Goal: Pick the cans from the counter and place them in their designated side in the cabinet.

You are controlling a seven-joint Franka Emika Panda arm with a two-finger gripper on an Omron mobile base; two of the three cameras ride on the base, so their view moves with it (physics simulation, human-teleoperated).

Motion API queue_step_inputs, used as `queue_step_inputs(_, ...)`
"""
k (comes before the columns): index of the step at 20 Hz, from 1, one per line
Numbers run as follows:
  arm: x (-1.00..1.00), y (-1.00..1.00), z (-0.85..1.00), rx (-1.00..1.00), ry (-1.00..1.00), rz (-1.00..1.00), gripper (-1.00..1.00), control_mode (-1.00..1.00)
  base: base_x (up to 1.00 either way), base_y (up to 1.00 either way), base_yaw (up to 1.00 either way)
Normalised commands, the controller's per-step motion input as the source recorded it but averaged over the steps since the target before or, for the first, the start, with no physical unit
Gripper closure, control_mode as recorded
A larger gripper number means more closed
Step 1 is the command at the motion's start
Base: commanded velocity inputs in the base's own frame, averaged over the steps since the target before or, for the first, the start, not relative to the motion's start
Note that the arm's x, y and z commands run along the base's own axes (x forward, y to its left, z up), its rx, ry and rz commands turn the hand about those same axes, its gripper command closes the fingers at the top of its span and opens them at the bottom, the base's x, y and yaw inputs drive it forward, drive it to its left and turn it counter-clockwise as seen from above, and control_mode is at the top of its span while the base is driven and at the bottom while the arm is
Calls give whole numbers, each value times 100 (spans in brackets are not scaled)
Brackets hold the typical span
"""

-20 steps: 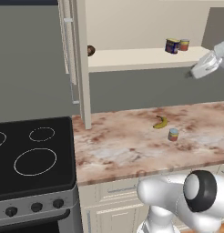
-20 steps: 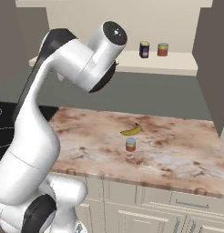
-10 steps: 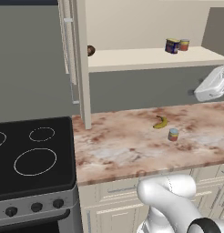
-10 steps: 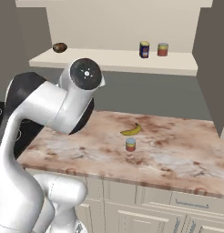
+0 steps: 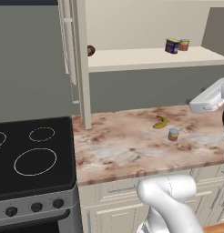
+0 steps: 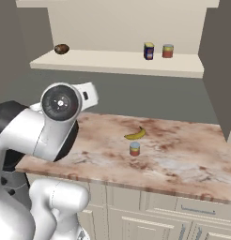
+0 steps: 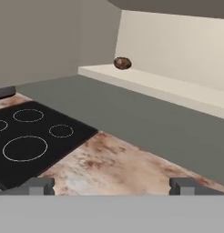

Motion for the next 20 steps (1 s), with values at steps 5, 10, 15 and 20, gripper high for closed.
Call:
queue_step_inputs(5, -4, 0, -12, 1, 12, -12, -100, -100, 0, 0, 0)
queue_step_inputs(10, -1, 0, -12, 3, 19, -19, -100, -100, 0, 0, 0)
queue_step_inputs(15, 0, -8, -14, 0, 19, -18, -100, -100, 0, 0, 0)
queue_step_inputs(20, 0, -22, -11, -1, 4, -14, -100, -100, 0, 0, 0)
